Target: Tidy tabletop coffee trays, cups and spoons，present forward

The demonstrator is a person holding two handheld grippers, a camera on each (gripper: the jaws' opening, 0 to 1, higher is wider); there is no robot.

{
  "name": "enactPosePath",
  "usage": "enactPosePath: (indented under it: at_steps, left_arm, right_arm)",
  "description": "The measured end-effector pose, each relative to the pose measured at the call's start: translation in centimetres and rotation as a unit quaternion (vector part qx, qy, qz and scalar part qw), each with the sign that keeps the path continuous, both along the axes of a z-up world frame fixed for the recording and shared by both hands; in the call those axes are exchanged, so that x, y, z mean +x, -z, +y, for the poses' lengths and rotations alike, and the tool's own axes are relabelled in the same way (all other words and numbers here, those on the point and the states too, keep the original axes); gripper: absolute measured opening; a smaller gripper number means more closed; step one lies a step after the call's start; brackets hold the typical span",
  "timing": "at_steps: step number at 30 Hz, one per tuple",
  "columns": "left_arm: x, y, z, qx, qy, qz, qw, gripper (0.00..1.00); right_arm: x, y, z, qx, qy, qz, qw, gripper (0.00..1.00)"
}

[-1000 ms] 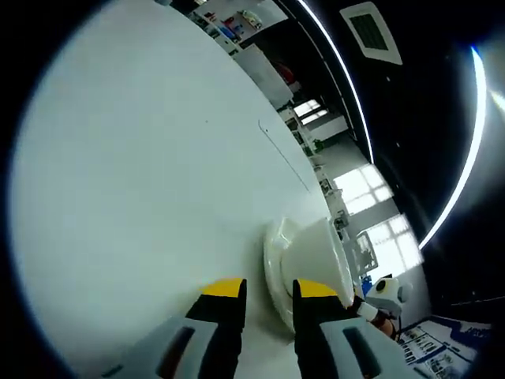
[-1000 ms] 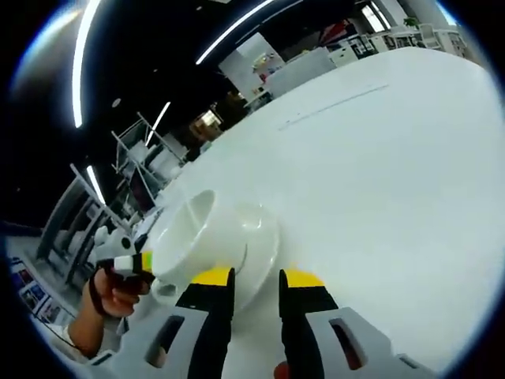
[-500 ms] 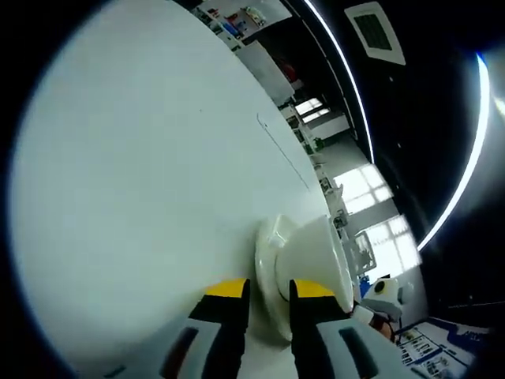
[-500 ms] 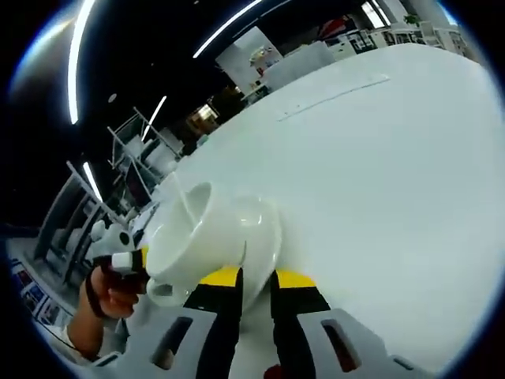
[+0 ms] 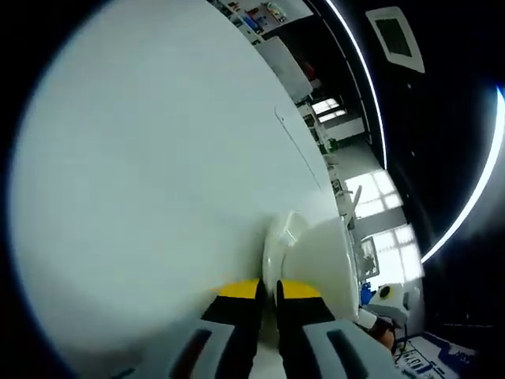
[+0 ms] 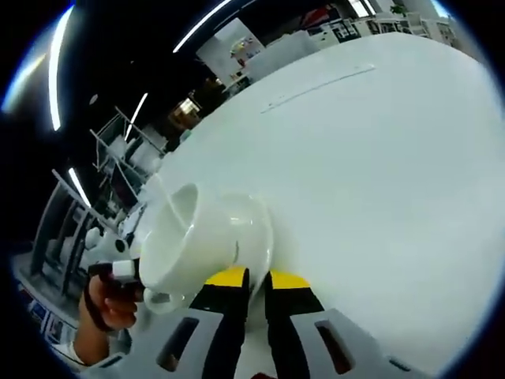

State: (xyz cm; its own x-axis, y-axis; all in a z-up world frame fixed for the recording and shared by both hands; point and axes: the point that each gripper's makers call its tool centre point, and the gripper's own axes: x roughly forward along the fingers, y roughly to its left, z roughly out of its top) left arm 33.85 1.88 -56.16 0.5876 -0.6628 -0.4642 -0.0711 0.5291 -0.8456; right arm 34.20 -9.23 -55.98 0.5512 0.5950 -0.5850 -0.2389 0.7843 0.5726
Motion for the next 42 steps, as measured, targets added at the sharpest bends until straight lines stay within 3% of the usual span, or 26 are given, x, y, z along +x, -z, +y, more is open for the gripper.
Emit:
enactPosePath:
  at_steps: [7, 9, 17, 30, 42]
  left_arm:
    - [-0.1, 0.0, 0.0, 0.002, -0.009, 0.013, 0.9999, 0.09]
    - [-0.1, 0.0, 0.1, 0.004, -0.011, 0.016, 0.9998, 0.08]
    - [-0.2, -0.2, 0.0, 0.025, -0.004, 0.014, 0.9996, 0.07]
    - [0.1, 0.0, 0.2, 0.018, -0.003, 0.035, 0.9992, 0.06]
    - [2.3, -1.6, 0.4, 0.016, -0.003, 0.026, 0.9995, 0.06]
  right_arm:
    - [0.1, 0.0, 0.0, 0.005, 0.006, 0.000, 1.0000, 0.08]
    - [0.1, 0.1, -0.1, 0.015, 0.012, 0.014, 0.9997, 0.07]
    - [0.0, -0.1, -0.1, 0.012, 0.021, 0.020, 0.9995, 0.06]
    - [0.1, -0.1, -0.2, 0.026, 0.029, 0.042, 0.9984, 0.05]
    - [2.7, -2.0, 0.2, 0.032, 0.033, 0.026, 0.9986, 0.05]
